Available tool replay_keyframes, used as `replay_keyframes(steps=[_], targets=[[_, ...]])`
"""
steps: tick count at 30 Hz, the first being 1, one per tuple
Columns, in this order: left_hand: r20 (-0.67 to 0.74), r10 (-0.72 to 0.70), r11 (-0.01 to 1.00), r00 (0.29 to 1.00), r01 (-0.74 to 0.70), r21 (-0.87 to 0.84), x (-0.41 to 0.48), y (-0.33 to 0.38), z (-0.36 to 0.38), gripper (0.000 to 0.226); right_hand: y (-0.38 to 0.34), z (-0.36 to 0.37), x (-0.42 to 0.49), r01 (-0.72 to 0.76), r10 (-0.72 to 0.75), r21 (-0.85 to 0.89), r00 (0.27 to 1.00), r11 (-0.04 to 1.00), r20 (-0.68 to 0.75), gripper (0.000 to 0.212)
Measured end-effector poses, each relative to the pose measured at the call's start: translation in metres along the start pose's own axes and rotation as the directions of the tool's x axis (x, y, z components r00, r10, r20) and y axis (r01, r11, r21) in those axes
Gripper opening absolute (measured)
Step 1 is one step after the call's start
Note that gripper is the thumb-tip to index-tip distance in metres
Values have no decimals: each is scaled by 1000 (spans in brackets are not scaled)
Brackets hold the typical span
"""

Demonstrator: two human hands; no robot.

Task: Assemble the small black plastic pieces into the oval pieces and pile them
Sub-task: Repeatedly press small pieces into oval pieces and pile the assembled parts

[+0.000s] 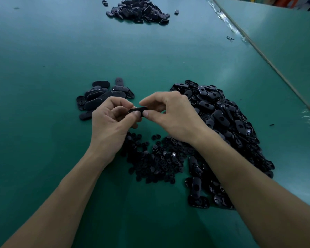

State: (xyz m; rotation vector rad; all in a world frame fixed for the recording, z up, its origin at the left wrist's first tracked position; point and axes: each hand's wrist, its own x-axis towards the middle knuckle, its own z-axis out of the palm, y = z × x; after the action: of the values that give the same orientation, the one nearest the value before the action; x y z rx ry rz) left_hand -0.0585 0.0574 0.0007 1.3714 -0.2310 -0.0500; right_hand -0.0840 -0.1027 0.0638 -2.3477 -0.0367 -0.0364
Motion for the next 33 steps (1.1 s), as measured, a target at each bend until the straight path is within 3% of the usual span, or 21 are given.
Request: replay_keyframes(steps=[9,25,33], targets=[[17,-39,998,999,40,-57,0,-1,0,22,13,-3,6,-24,18,134,999,991,51,9],[23,-30,999,999,31,-23,0,-2,3,20,8,5,0,-21,31,112,996,993,-88,9],[-29,21,999,999,-19,46,-1,-2,0,25,7,1,-2,-19,27,136,998,991,-56,7]])
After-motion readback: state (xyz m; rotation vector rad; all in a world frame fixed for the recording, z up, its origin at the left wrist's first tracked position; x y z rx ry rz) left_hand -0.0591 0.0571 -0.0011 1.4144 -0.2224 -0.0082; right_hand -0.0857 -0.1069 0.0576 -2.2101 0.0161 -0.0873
